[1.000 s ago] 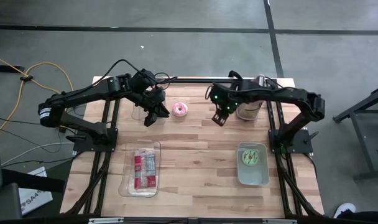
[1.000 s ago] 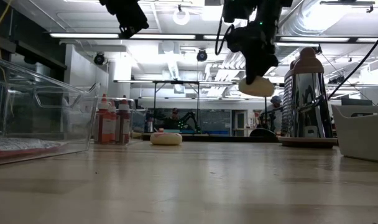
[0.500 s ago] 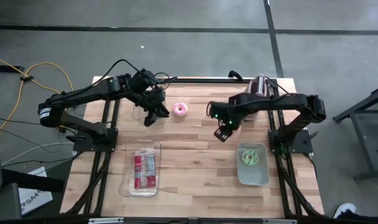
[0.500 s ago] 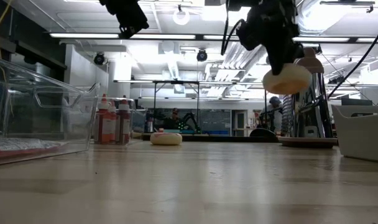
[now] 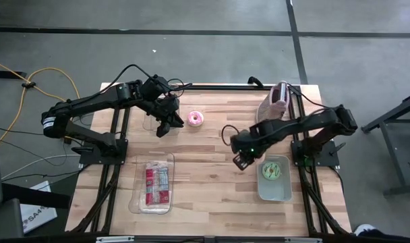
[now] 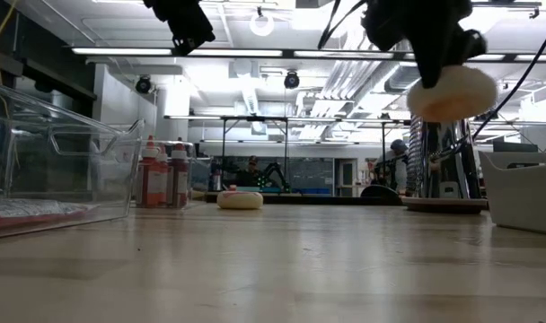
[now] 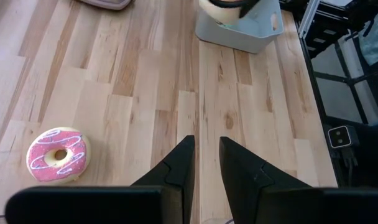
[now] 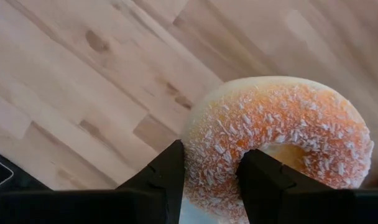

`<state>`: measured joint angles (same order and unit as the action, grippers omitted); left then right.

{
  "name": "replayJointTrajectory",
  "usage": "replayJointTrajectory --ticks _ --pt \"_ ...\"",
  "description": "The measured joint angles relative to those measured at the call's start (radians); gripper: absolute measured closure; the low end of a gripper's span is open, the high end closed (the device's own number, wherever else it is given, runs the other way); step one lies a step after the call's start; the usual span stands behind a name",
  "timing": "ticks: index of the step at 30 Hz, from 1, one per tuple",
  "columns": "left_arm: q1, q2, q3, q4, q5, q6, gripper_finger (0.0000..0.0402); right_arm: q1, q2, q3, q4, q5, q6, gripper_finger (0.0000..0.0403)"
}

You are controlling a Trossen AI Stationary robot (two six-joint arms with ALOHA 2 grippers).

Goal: Pick & Place Food Item
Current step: Put the orange donut into the gray bin

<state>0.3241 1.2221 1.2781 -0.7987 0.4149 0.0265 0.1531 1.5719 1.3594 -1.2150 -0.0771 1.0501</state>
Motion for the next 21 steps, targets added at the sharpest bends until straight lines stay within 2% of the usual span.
replayJointTrajectory --ticks 21 --pt "0.000 0.000 0.000 0.000 0.000 0.000 0.0332 0.418 -0.008 -0.001 -0.057 0.126 0.623 0.0282"
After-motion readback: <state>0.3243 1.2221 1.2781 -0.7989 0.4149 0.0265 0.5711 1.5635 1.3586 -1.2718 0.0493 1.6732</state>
